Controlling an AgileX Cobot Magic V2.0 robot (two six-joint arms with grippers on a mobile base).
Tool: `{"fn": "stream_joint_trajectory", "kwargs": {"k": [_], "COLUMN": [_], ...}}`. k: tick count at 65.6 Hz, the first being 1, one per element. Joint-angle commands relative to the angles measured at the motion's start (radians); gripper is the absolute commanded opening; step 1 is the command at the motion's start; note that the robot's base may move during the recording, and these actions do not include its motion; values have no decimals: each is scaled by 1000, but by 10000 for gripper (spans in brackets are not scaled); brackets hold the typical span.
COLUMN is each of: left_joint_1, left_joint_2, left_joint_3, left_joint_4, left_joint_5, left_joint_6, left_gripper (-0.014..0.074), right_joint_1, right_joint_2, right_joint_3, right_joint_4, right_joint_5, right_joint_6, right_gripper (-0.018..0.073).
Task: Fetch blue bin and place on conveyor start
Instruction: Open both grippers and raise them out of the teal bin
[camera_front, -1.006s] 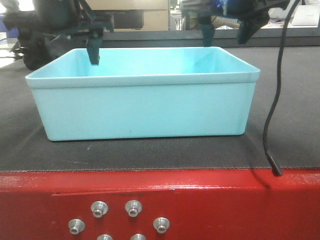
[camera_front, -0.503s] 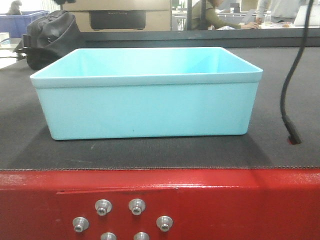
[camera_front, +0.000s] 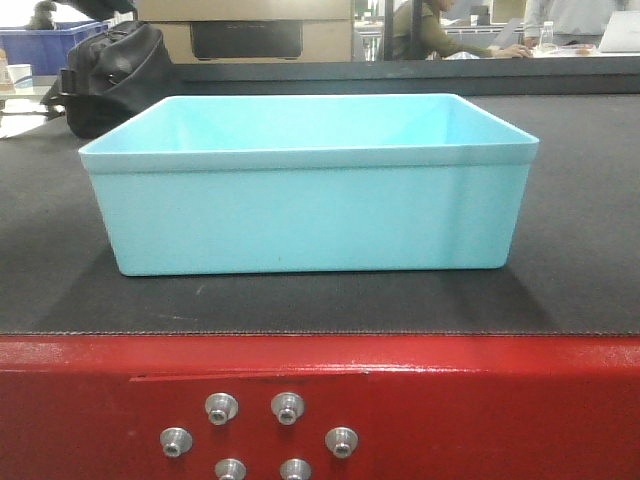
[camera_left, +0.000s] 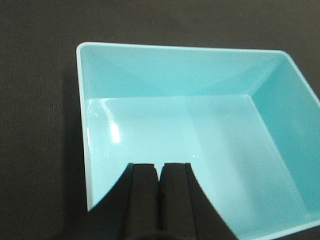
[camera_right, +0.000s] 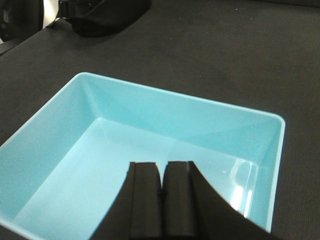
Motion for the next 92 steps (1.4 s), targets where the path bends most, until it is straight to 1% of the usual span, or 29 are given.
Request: {"fn": "stream_joint_trajectory", "kwargs": {"k": [1,8,17,20,31,37,49,57,62,71,92], "left_joint_1": [-4,-4,-4,-4,-4,-4,-4,-4,-4,-4,-4], "left_joint_2": [-79,-175,-294,-335,-490,-585,-749,-814,-830,-837,-837], "left_joint_3": [80,172,262,291,438,492,498,498,498,498,498], "left_joint_4": [-6,-6,-6,-6,-6,-6,-6,-6,-6,-6,-6], "left_joint_5": [-107,-159,-162,-167,-284,-293,-274,-274,-274,-285,-285], "left_joint_6": [2,2,2,2,2,2,2,2,2,2,2], "left_gripper": [-111,-111,-111,-111,-111,-111,-111,-111,-111,-111,-111], "right_joint_1": [-3,-3,-3,-3,2,2,2,2,2,2,2], "right_joint_2": [-56,-124,-223,-251,-343,-418,-591,-691,-739,-794,-807], "right_joint_3": [80,169,251,289,393,419,418,418,418,418,418], "right_joint_4": [-5,-5,-5,-21,-29,-29,-29,-29,-29,-29,-29], "right_joint_5": [-64,-71,-80,-96,-133,-139,-136,-105,-82,-79,-86], "right_joint_6": [-10,-10,-10,-10,-10,-10,-10,-10,-10,-10,-10], "right_gripper": [-166,-166,-166,-166,-166,-166,-166,-166,-166,-166,-166]}}
